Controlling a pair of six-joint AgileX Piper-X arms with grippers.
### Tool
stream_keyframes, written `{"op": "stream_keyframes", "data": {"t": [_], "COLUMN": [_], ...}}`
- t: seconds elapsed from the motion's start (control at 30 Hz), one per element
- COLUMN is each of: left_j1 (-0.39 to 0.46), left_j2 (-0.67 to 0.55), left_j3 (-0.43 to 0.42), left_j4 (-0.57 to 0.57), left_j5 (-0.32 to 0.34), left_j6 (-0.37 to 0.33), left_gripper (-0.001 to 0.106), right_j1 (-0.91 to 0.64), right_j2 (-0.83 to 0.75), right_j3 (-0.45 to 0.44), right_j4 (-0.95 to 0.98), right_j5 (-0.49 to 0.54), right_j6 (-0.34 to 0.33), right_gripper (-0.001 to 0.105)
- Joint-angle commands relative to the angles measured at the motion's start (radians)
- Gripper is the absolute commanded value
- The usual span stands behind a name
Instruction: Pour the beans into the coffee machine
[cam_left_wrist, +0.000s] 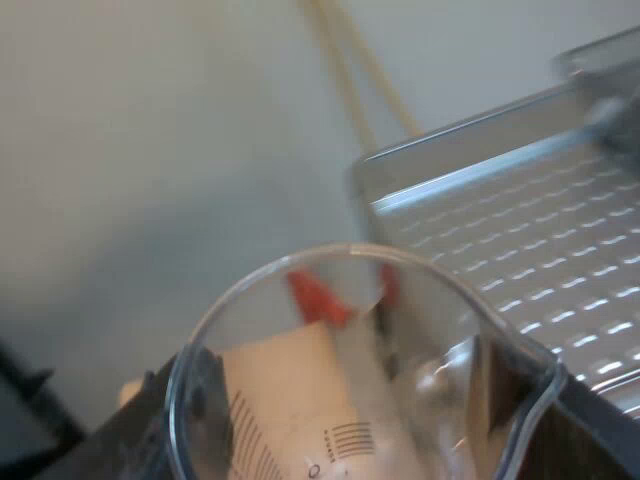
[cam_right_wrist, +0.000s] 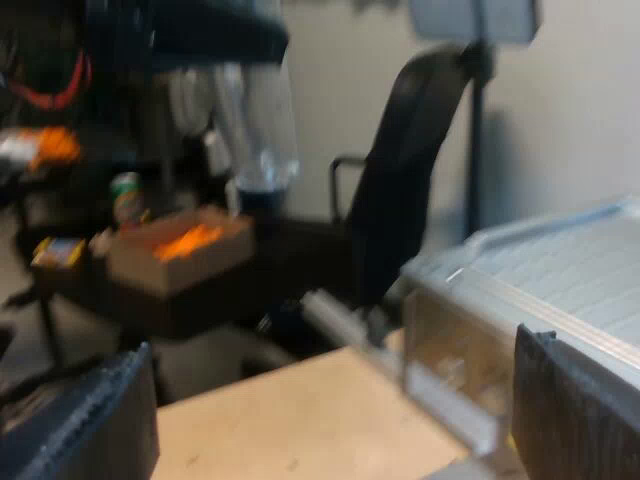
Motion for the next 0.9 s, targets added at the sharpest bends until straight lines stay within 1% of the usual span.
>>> {"op": "stream_keyframes", "data": {"t": [0.03,0.07,0.17,0.2,0.23,0.27,0.4,0.47,0.53,0.6,0.63,0.67,0.7,0.73,0.8,0.9], "left_j1": [0.172,0.222,0.313,0.317,0.322,0.322,0.322,0.322,0.322,0.326,0.353,0.373,0.376,0.398,0.428,0.452], "left_j2": [-0.033,-0.040,-0.054,-0.056,-0.058,-0.059,-0.059,-0.059,-0.059,-0.059,-0.059,-0.055,-0.054,-0.055,-0.055,-0.055], "left_j3": [0.057,0.077,0.141,0.149,0.174,0.193,0.257,0.303,0.333,0.345,0.387,0.413,0.421,0.446,0.480,0.532], "left_j4": [-0.026,-0.030,-0.046,-0.051,-0.066,-0.079,-0.109,-0.142,-0.190,-0.209,-0.272,-0.297,-0.302,-0.324,-0.343,-0.370], "left_j5": [0.144,0.185,0.260,0.266,0.268,0.265,0.263,0.257,0.257,0.257,0.286,0.317,0.325,0.343,0.348,0.353], "left_j6": [-0.021,-0.021,-0.027,-0.027,-0.027,-0.027,-0.027,-0.027,-0.024,-0.024,-0.028,-0.033,-0.037,-0.053,-0.066,-0.056], "left_gripper": [0.001,0.001,0.001,0.001,0.001,0.001,0.001,0.001,0.001,0.001,0.001,0.001,0.001,0.001,0.001,0.001], "right_j1": [0.047,0.057,0.097,0.099,0.113,0.117,0.121,0.121,0.121,0.121,0.121,0.121,0.121,0.121,0.121,0.121], "right_j2": [0.032,0.042,0.083,0.089,0.117,0.130,0.173,0.195,0.208,0.216,0.217,0.223,0.226,0.228,0.233,0.242], "right_j3": [-0.009,-0.009,-0.009,-0.009,-0.009,-0.009,-0.009,-0.009,-0.009,-0.009,-0.009,-0.005,-0.001,0.002,0.026,0.070], "right_j4": [-0.007,-0.007,-0.007,-0.007,-0.007,-0.007,-0.007,-0.007,-0.007,-0.007,-0.007,-0.007,-0.007,-0.007,-0.015,-0.084], "right_j5": [-0.012,-0.012,0.013,0.021,0.065,0.080,0.092,0.101,0.106,0.106,0.106,0.106,0.106,0.108,0.113,0.120], "right_j6": [0.000,0.000,0.010,0.013,0.032,0.039,0.062,0.076,0.083,0.092,0.094,0.098,0.097,0.097,0.097,0.097], "right_gripper": [0.074,0.074,0.074,0.074,0.074,0.074,0.074,0.074,0.074,0.074,0.074,0.074,0.074,0.074,0.074,0.074]}}
